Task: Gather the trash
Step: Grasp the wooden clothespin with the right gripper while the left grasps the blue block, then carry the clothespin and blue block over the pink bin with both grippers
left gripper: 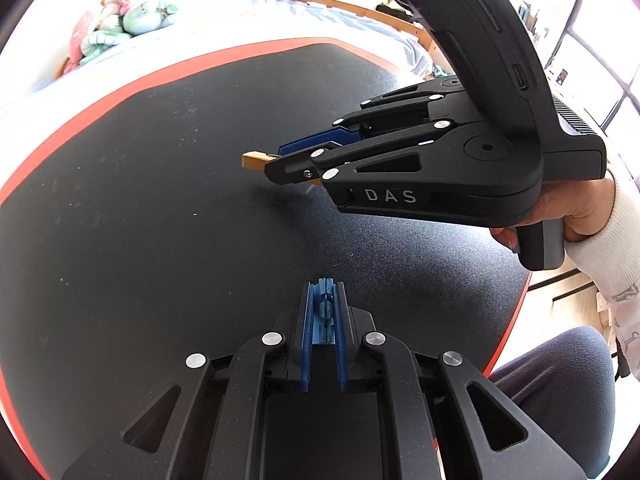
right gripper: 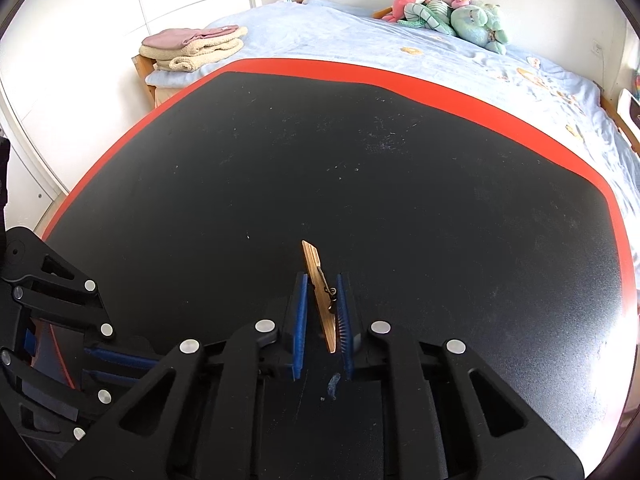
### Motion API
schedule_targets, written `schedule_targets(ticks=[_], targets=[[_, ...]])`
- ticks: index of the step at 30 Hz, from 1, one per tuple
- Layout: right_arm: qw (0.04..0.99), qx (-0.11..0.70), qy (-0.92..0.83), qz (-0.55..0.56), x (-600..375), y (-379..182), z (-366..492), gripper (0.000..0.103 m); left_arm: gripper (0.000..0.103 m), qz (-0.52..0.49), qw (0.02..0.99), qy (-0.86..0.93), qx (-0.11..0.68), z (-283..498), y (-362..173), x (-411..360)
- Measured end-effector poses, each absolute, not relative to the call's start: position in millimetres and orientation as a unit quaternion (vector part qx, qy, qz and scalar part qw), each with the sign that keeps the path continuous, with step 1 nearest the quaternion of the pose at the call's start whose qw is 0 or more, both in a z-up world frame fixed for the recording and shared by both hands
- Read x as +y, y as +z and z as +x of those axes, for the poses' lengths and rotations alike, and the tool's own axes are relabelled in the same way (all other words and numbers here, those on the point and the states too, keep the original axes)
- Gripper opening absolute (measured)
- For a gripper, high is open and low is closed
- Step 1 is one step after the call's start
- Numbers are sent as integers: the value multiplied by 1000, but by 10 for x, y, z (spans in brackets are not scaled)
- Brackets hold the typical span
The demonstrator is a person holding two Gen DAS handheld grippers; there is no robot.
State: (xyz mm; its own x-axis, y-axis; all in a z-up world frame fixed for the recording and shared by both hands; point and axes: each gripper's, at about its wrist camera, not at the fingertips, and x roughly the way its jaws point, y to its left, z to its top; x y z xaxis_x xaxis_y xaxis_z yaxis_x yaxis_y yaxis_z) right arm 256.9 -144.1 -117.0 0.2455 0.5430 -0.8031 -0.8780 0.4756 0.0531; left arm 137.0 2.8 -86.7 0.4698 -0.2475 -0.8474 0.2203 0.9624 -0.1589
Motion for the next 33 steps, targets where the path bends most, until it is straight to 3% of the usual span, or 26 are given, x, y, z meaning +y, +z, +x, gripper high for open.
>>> schedule_targets(ticks=[14,33], targets=[[787,396,442,-167,-1831,-766,2206,11,9,-15,868,-131,479,1171,-557,50],[810,387,420,-135,-2521,-368,912,11,9,-8,883,-123,453,552,-141,-55]])
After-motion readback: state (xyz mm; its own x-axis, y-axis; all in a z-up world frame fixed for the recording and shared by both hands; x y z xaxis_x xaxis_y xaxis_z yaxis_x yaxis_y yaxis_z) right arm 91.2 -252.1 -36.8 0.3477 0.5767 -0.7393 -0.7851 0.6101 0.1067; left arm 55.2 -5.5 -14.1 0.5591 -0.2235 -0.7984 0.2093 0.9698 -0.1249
